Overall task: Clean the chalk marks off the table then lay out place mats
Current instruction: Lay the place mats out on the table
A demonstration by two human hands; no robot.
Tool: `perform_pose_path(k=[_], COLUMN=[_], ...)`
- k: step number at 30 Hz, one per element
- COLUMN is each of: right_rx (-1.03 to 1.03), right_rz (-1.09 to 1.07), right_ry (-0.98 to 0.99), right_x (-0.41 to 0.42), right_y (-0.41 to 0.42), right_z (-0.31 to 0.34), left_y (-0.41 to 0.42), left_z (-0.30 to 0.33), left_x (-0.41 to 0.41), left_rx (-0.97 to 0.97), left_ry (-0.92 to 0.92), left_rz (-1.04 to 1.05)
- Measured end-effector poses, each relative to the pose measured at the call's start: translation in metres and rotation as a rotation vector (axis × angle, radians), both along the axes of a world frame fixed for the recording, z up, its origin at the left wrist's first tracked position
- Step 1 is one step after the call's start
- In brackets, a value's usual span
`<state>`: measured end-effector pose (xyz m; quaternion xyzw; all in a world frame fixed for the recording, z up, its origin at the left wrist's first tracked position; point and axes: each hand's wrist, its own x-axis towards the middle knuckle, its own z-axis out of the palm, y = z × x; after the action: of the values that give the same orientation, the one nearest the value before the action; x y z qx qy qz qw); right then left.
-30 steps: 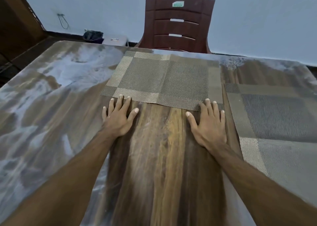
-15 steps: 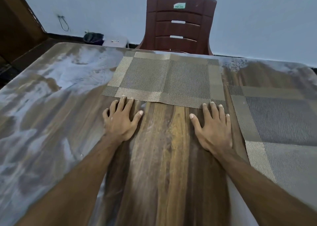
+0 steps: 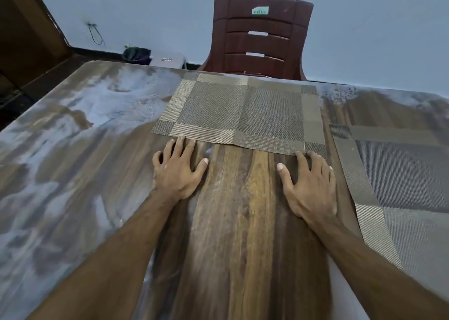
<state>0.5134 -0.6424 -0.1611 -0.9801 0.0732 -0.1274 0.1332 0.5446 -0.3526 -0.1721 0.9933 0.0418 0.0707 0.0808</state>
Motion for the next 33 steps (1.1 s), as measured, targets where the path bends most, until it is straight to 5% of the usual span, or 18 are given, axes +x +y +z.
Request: perform_pose_path(k=[33], right_rx=[-0.053], right_rz=[-0.068], right_ry=[0.086], right_x=[0.000], right_y=[0.000], right_z=[-0.002], left_y=[0.001], left_z=[-0.001], left_x=[0.011], left_rx=[0.025], left_ry=[0.019], left_rz=[0.019])
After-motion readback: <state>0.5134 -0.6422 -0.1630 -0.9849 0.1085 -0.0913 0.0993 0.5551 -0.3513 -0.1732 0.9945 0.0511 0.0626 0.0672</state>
